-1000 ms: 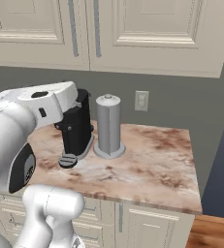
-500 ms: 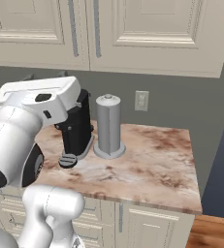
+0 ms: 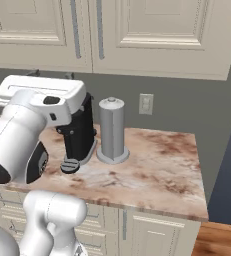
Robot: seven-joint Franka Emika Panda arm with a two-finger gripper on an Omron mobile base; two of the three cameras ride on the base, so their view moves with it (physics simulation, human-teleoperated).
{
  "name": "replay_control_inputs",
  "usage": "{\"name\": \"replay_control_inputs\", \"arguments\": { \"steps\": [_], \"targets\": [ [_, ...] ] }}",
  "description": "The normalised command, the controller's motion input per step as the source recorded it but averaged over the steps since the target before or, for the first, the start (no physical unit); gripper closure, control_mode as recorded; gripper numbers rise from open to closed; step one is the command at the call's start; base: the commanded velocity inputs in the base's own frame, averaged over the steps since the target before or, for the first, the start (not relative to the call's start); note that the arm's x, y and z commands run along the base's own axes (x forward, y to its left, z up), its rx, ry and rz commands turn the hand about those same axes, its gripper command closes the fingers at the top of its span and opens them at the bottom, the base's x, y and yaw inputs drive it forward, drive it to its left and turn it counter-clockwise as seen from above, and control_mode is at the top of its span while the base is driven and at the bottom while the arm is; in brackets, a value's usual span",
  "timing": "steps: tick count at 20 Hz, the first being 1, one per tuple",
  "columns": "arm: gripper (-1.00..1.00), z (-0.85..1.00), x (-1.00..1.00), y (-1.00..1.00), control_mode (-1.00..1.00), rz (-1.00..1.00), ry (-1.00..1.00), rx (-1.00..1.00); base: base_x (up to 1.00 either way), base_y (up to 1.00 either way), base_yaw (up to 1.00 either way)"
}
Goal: Open the cabinet, pick the kettle from the cabinet, and place it in the sink.
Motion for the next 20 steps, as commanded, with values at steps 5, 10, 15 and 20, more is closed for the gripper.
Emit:
{"name": "replay_control_inputs", "arguments": {
  "steps": [5,10,15,20],
  "targets": [
    [-1.00,0.05,0.04,-0.03,-1.00,0.06,0.00,0.10,0.00,0.00,0.00],
    [-1.00,0.00,0.18,0.00,-1.00,0.06,0.00,0.01,0.00,0.00,0.00],
    [-1.00,0.00,0.28,0.00,-1.00,0.05,0.00,0.00,0.00,0.00,0.00],
    [-1.00,0.00,0.37,-0.01,-1.00,0.01,0.00,0.00,0.00,0.00,0.00]
  ]
}}
